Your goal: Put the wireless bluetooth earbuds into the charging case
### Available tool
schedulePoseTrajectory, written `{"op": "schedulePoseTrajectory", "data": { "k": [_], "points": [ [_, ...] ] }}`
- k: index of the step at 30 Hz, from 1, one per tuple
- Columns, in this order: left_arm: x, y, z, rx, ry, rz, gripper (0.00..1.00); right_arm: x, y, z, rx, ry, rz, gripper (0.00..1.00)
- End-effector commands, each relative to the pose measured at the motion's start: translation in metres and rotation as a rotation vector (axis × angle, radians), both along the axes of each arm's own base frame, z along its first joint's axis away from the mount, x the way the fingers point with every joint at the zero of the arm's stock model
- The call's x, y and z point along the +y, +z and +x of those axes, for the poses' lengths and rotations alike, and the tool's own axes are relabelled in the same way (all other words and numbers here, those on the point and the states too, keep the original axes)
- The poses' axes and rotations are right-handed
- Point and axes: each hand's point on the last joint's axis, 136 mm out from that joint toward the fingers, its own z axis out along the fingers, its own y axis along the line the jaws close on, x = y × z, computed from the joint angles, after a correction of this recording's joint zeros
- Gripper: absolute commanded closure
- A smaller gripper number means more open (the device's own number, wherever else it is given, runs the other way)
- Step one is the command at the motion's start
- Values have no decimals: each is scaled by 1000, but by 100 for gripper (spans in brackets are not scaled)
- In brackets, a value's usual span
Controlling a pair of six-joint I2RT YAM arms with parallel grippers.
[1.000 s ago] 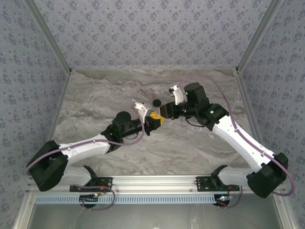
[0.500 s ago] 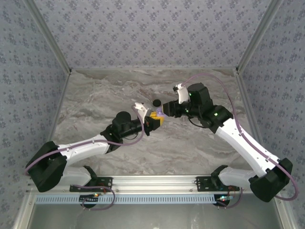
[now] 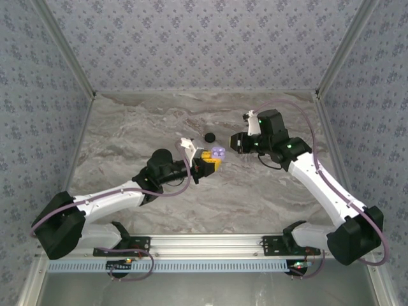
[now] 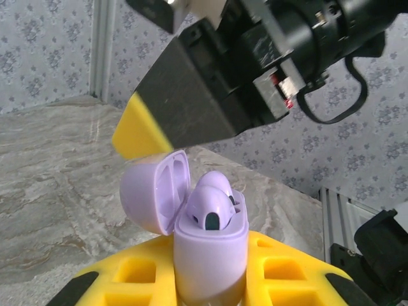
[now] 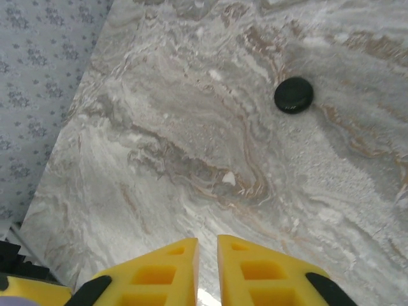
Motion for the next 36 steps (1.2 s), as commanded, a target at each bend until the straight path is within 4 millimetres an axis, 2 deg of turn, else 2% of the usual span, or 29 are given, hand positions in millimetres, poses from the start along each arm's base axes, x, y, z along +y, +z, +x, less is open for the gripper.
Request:
{"op": "schedulePoseTrajectory", "data": {
  "k": [1,6,19,36],
  "points": [
    [-1,34,-14,-76,-62,-86,79,10,-4,-10,42,69,40,86],
    [-3,34,-15,-72,-76,-98,79,19,-6,-14,57,128,79,88],
    [-11,22,-6,-13,-70,-94,80,36,17,-31,12,263,180,87],
    [-8,2,14,87,-2,-71,80,26,27,-34,-68,231,162,86]
  ]
}}
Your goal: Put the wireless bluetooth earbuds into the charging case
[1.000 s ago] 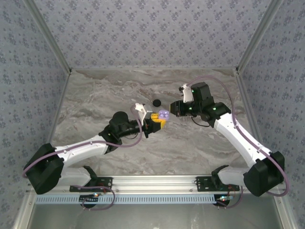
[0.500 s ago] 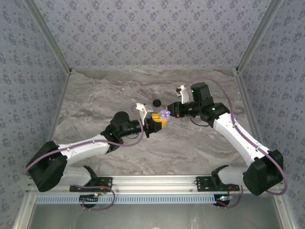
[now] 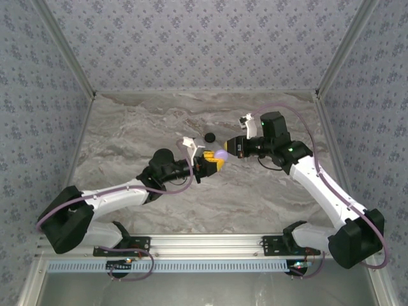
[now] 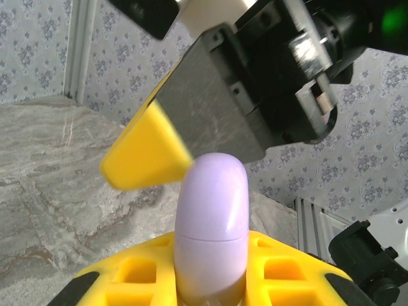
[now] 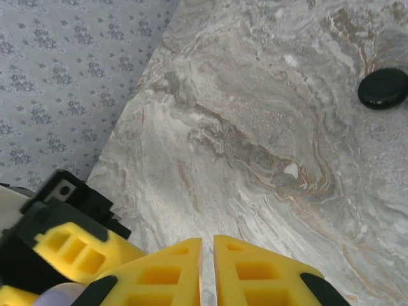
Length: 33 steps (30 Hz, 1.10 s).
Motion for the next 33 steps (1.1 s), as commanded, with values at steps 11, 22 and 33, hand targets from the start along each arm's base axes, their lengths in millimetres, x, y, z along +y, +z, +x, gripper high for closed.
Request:
{"op": "schedulePoseTrajectory", "data": {
  "k": [11,22,33],
  "points": [
    [18,-38,62,267,270,150,79,-44,-26,16,5,-242,-212,82],
    [45,-98,97,590,471,412,74,-56,-40,11,36,-283,-238,80],
    [33,-152,110,783,401,494,75,-64,-48,4,57,-301,-253,79]
  ]
}}
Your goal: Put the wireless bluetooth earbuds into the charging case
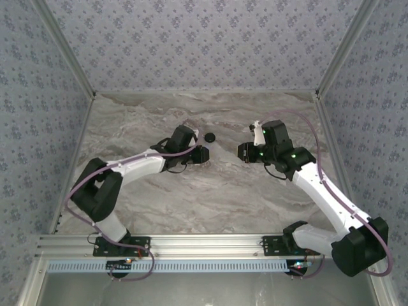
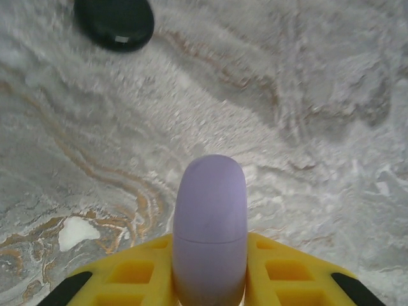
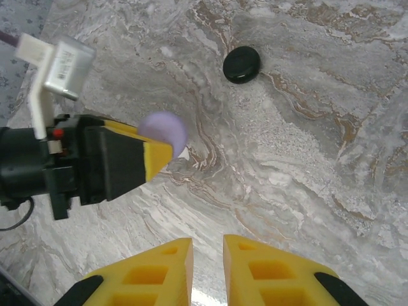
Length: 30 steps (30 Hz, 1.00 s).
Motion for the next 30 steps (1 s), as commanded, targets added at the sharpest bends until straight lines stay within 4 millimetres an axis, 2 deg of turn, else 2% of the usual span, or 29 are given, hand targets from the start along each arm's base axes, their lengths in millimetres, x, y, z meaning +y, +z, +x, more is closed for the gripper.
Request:
{"op": "schedulePoseTrajectory", "data": {
  "k": [1,12,22,30],
  "points": [
    [-10,2,3,64,-21,-38,75,-8,-2,-5,17,-31,-11,79],
    [-22,-25,15,165,-39,-60,76,-9,-4,-7,27,-32,-7,78],
    [-29,-48,16,224,-38,-66,77,-11,-9,-8,37,-37,-17,78],
    [-30,-60,14,256,-39,-63,72,-11,-10,-8,40,-38,-17,78]
  ]
}}
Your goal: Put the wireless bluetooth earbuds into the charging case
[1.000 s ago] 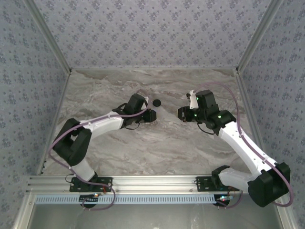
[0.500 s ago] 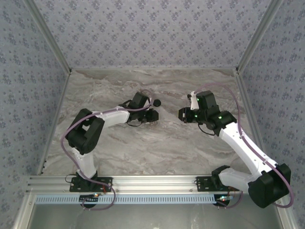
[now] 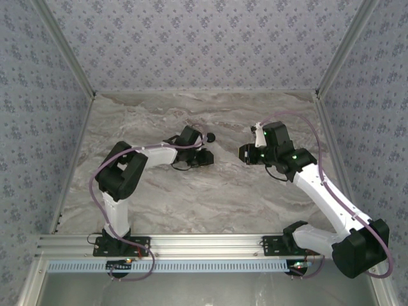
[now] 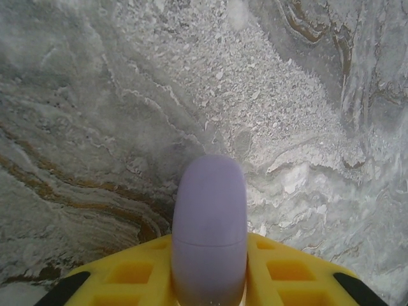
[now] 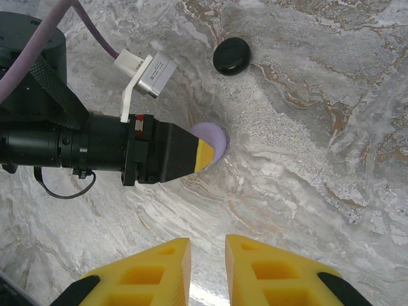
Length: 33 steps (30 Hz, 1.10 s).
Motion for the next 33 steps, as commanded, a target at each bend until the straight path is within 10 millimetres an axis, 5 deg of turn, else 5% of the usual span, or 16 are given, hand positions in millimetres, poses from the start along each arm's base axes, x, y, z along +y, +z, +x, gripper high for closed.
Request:
{"op": "schedulePoseTrajectory", "data": {
  "k": [1,11,20,29,33],
  "points": [
    [-7,3,6,5,-4,-28,71,-7,-5,-4,19,-23,-9,78],
    [1,0,4,-3,-10,20,50,-8,-7,-4,22,-29,-15,75],
    [25,28,12,-94,2,63,33,-19,-14,-1,22,-71,-63,66],
    [58,61,8,-196,12,166,31,-52,-20,7,-7,-208,-190,66],
    [85,75,4,-252,36,245,31,-84,-32,2,22,-317,-331,66]
  ]
}}
